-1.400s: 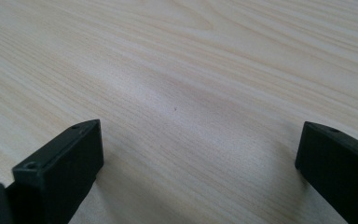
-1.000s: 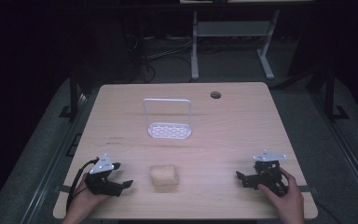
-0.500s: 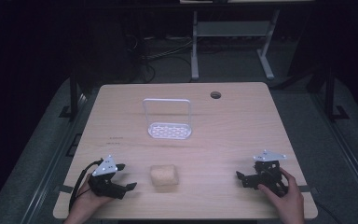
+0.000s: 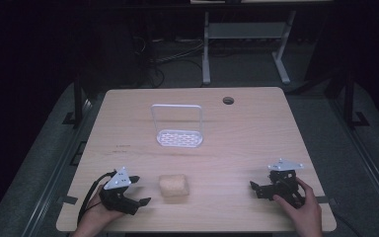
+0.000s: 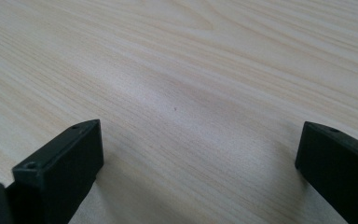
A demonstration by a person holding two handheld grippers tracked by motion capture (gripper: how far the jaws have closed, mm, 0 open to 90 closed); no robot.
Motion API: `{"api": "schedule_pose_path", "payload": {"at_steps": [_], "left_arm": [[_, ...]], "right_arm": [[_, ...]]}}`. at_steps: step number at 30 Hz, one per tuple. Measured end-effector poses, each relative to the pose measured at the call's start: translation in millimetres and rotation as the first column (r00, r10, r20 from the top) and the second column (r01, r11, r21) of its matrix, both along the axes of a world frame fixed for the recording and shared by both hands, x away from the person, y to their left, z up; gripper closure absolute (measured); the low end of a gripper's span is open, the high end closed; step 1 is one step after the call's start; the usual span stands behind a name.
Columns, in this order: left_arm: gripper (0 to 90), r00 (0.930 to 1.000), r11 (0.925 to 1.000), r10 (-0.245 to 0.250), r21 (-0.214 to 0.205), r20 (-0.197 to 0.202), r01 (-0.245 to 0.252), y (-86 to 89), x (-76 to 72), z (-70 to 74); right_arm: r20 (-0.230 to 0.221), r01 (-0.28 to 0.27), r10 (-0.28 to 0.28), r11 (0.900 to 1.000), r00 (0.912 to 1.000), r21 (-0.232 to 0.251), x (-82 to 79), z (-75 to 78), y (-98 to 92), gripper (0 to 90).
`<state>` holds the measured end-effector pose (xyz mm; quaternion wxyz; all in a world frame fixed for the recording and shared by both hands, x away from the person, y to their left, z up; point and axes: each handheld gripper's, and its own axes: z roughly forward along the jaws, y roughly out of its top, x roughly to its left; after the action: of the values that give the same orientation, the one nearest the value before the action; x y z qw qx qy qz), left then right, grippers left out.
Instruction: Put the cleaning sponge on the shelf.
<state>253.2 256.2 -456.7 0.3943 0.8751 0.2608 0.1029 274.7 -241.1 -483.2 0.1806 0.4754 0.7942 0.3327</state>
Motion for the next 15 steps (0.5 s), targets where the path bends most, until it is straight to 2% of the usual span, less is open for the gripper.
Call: {"api": "schedule_pose_path", "payload": {"at_steps": [4, 7, 9, 11, 15], "left_arm": [[13.6, 0.9989, 0.9988, -0.046, -0.015, 0.006, 0.046, -2.6, 0.5, 3.3], [13.6, 0.9960, 0.9952, -0.088, -0.041, 0.011, 0.089, -4.6, 1.6, 7.8], [13.6, 0.9946, 0.9938, -0.104, -0.041, 0.010, 0.104, -5.3, 2.5, 9.0], [13.6, 0.9900, 0.9893, -0.140, -0.039, 0.016, 0.141, -8.8, 5.1, 12.5], [13.6, 0.9864, 0.9853, -0.163, -0.048, 0.022, 0.164, -13.8, 10.0, 17.1]], "right_arm": [[0.000, 0.000, 0.000, 1.0000, 1.0000, 0.000, 0.0, 0.0, 0.0, 0.7], [0.000, 0.001, -0.001, 1.0000, 1.0000, 0.000, 0.0, 0.0, 0.0, 0.7], [0.000, 0.001, -0.001, 1.0000, 1.0000, 0.000, 0.0, 0.0, 0.1, 0.7], [0.000, 0.000, 0.000, 1.0000, 1.0000, -0.002, 0.1, -0.1, -0.1, 0.7], [0.000, 0.000, 0.000, 1.0000, 1.0000, -0.002, 0.1, 0.0, -0.1, 0.7]]}}
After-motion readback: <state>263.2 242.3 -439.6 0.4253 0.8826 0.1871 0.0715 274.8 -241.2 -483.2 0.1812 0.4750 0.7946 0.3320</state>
